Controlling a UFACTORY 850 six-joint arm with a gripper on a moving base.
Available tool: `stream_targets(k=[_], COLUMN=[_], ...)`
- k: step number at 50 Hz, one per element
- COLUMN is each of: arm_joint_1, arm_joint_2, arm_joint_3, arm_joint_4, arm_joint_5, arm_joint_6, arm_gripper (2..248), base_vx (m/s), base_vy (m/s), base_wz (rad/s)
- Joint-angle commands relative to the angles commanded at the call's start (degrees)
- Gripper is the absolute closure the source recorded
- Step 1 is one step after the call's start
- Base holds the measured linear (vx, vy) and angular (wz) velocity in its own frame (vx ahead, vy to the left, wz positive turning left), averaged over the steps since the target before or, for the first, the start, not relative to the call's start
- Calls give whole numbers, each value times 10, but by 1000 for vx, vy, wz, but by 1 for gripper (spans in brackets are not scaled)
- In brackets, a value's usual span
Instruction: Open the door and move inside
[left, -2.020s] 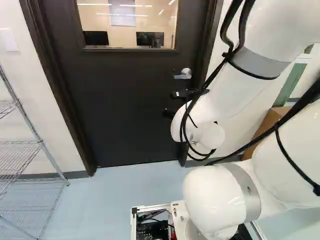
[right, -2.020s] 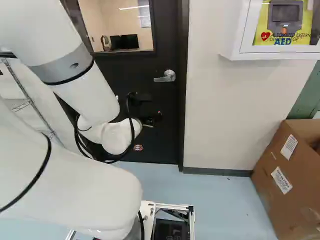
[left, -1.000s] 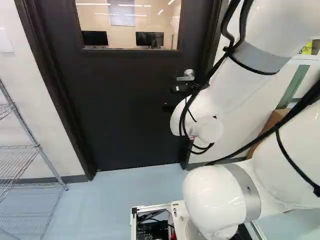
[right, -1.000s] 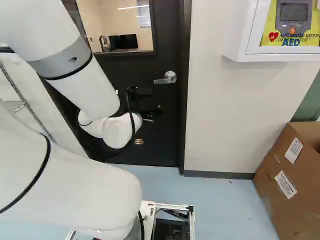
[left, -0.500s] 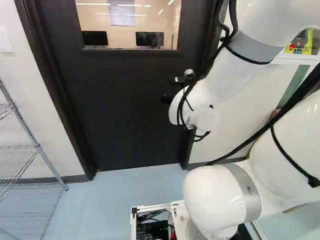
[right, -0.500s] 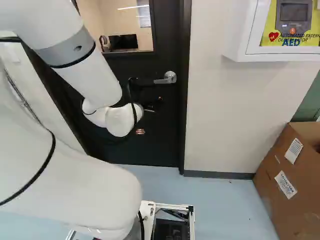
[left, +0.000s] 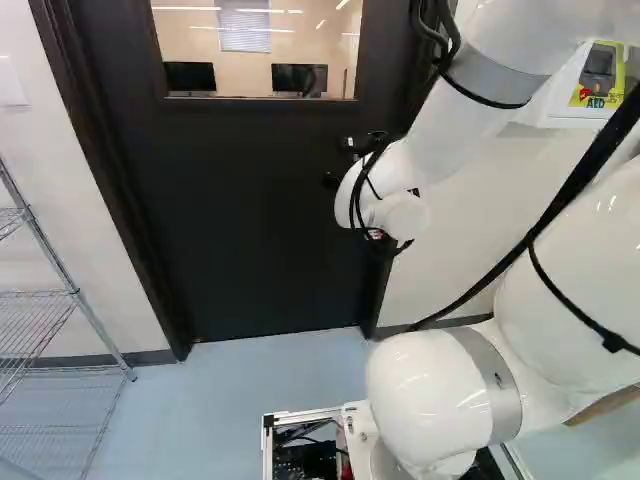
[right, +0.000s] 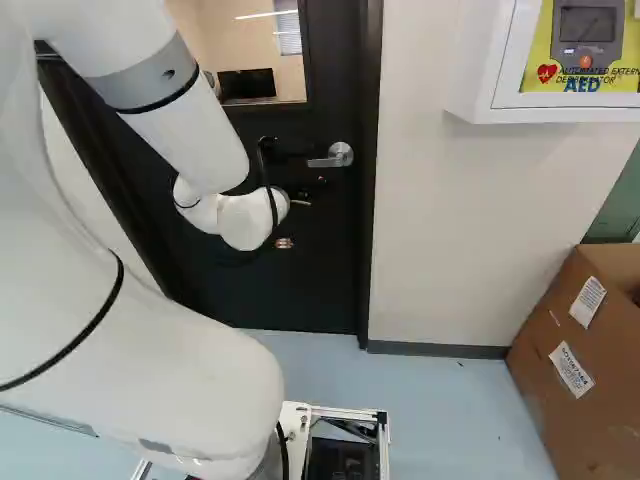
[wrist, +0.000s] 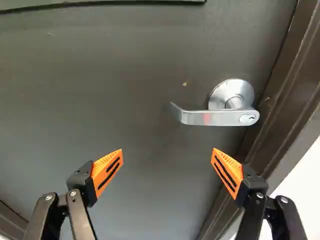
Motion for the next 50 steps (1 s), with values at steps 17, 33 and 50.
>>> stream_targets(k=[17, 33, 50], arm_joint_1=[0, 0, 0], arm_joint_2=[0, 17, 34], arm_joint_3=[-23, -29, -36], arm_joint_4=[0, 0, 0], arm_joint_5=[0, 0, 0], arm_joint_6=[0, 0, 0], arm_gripper=[3, 3, 3], base_vx=[0, 0, 0], base_vy=[0, 0, 0], base_wz=[0, 0, 0])
